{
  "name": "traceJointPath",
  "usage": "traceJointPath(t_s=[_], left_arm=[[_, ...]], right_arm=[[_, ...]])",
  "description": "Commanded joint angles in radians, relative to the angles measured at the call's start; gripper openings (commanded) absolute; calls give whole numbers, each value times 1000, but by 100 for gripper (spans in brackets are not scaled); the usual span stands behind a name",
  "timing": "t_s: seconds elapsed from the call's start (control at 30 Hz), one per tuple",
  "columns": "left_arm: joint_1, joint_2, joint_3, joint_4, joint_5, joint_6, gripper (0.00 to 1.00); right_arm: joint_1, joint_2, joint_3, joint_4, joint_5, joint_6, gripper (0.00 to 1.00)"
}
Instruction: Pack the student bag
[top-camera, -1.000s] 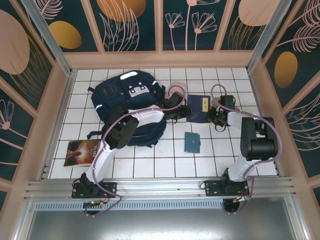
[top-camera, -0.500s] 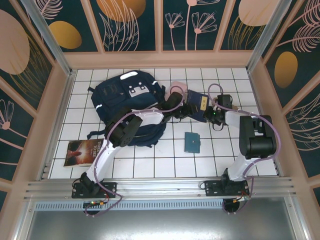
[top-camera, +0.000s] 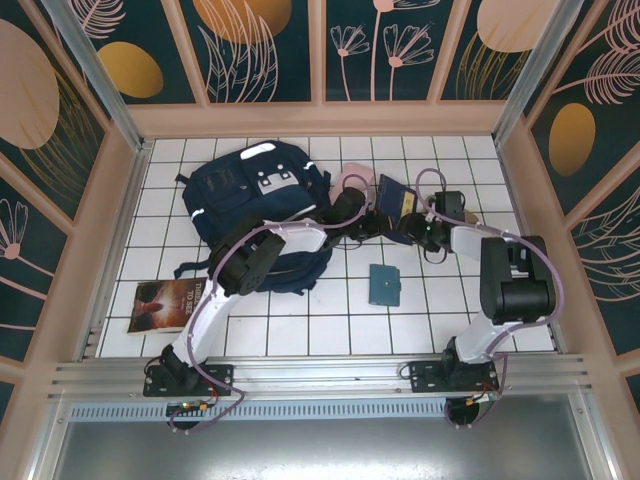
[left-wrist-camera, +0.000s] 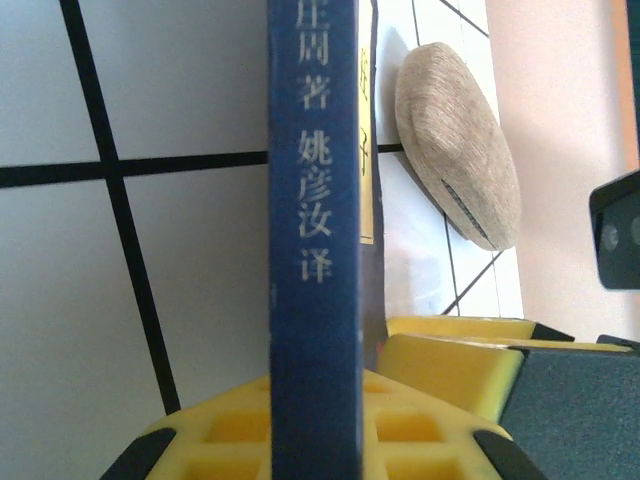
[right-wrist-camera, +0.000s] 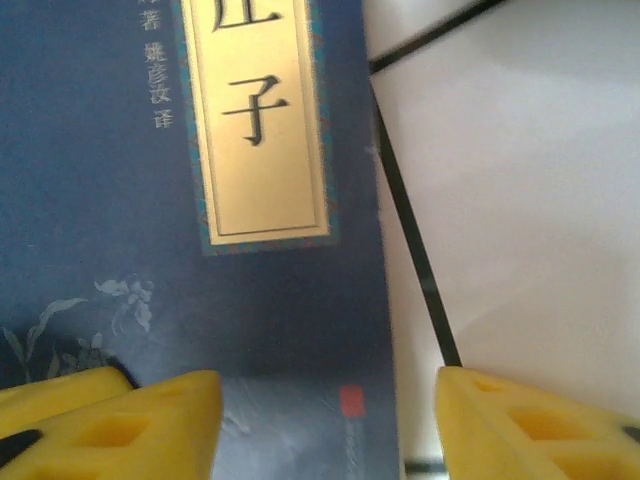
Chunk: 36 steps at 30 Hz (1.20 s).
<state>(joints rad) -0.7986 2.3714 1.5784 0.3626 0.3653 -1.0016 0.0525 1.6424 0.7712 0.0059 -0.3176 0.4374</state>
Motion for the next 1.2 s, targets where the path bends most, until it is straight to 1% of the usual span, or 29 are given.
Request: traceJointPath(t_s=[0.0, 0.07, 0.17, 0.23, 0.33, 0.47, 0.57, 0.6, 0.63, 0.7, 0.8, 0.83, 0.87, 0.9, 1.0, 1.03, 1.07, 1.17], left_arm=[[4, -126, -95, 217, 63, -35, 0], [12, -176, -151, 312, 102, -65, 0], [17, -231, -215, 431, 161, -111, 0], [17, -256, -242, 499, 200, -146, 0], [17, -278, -273, 559, 235, -199, 0], [16, -313, -312, 597, 239, -221, 0], [16, -331, -329, 602, 244, -222, 0], [17, -335, -332, 603, 246, -222, 0], [16, -342, -338, 602, 246, -222, 0], [16, -348, -347, 598, 246, -217, 0], [17, -357, -350, 587, 246, -207, 0], [16, -362, -348, 571, 243, -193, 0], [17, -371, -344, 535, 236, -172, 9], [16, -378, -337, 492, 225, -139, 22], [18, -435, -314, 250, 133, 17, 41], [21, -458, -307, 156, 86, 79, 45], [26, -483, -302, 66, 31, 139, 47], [43, -549, -296, -178, -140, 277, 47]], right_arm=[[-51, -118, -74, 95, -151, 66, 67], [-83, -177, -118, 187, -247, 124, 71], [-110, -230, -158, 293, -353, 194, 73], [-114, -248, -168, 354, -414, 231, 74], [-115, -256, -188, 478, -496, 315, 74], [-115, -280, -208, 598, -548, 399, 69], [-114, -308, -211, 632, -567, 419, 63], [-115, -315, -211, 638, -569, 423, 61], [-117, -320, -211, 646, -571, 427, 56], [-116, -329, -214, 667, -577, 444, 40], [-115, -339, -217, 677, -573, 458, 12], [-115, -344, -217, 670, -565, 457, 0], [-115, -350, -215, 654, -557, 452, 0], [-114, -355, -213, 640, -551, 446, 0], [-112, -378, -207, 582, -527, 410, 0], [-111, -389, -205, 558, -514, 394, 0], [-110, -400, -206, 540, -505, 380, 0], [-105, -433, -206, 474, -469, 337, 0]])
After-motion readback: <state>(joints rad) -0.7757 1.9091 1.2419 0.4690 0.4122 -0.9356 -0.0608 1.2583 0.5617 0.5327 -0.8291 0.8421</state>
